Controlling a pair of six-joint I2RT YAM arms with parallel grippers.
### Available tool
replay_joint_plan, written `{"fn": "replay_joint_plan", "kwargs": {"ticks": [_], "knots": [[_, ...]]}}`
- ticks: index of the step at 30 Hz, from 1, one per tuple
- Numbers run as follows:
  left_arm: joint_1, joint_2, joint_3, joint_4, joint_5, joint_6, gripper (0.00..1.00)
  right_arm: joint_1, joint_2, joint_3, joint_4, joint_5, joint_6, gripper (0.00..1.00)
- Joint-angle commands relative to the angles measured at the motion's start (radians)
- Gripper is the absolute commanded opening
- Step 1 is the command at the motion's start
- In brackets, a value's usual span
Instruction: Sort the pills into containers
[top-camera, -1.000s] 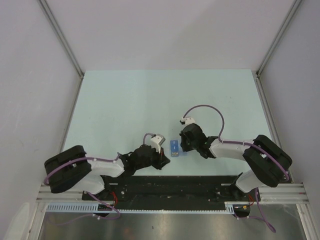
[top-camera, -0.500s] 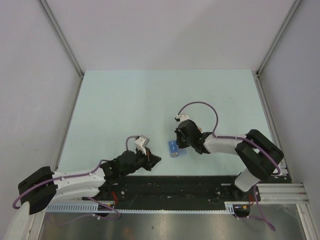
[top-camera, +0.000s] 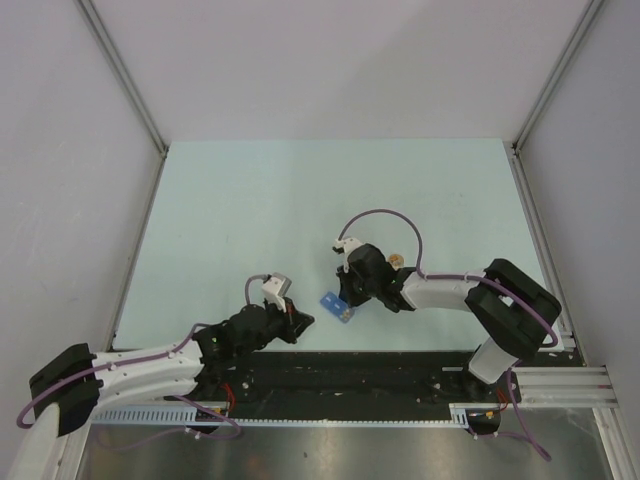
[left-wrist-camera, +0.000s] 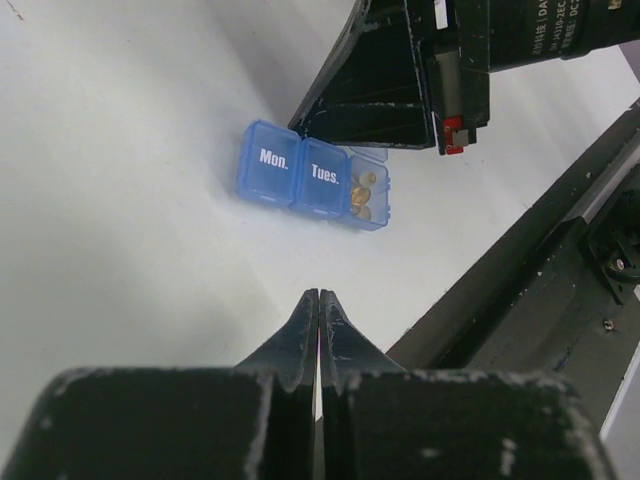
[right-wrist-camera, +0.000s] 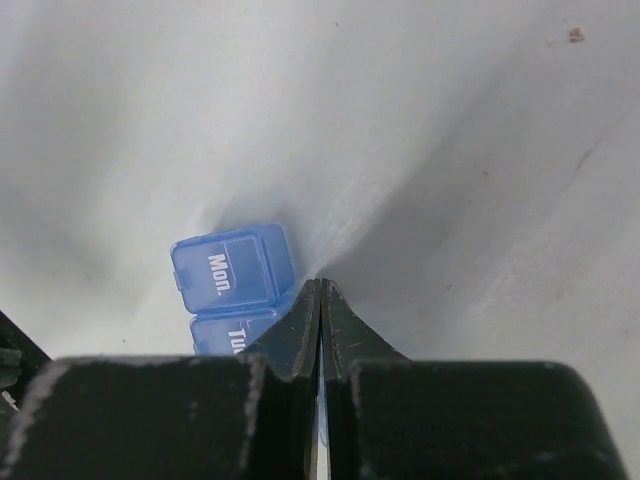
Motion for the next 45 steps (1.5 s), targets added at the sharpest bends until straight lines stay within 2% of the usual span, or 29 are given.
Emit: {"fn": "replay_joint_plan", "kwargs": {"ticks": [1, 10, 15, 22, 28, 36, 45], "knots": [[-0.004, -0.010, 0.001, -0.011, -0.023, -0.015, 0.01, 0.004, 0.007, 0.027, -0.031, -0.034, -0.031, 0.00], [-0.002, 0.031, 0.096, -0.023, -0.049, 0.062, 0.04, -0.042, -0.186, 0.070, -0.075, 0.052, -0.034, 0.00], [0.004, 0.152, 0.205, -0.019, -0.003, 0.177, 0.09, -0.044, -0.283, 0.061, -0.212, 0.160, -0.025, 0.00], [0.076, 0.283, 0.256, 0.068, 0.097, 0.252, 0.11, -0.028, -0.467, -0.072, -0.253, 0.238, 0.058, 0.00], [0.105, 0.399, 0.299, 0.099, 0.121, 0.274, 0.11, -0.030, -0.610, -0.175, -0.238, 0.269, 0.113, 0.00], [0.107, 0.527, 0.328, 0.161, 0.150, 0.254, 0.08, -0.031, -0.578, -0.282, -0.150, 0.313, 0.130, 0.00], [0.108, 0.556, 0.304, 0.174, 0.149, 0.243, 0.05, -0.074, -0.524, -0.318, -0.115, 0.421, 0.221, 0.00]]}}
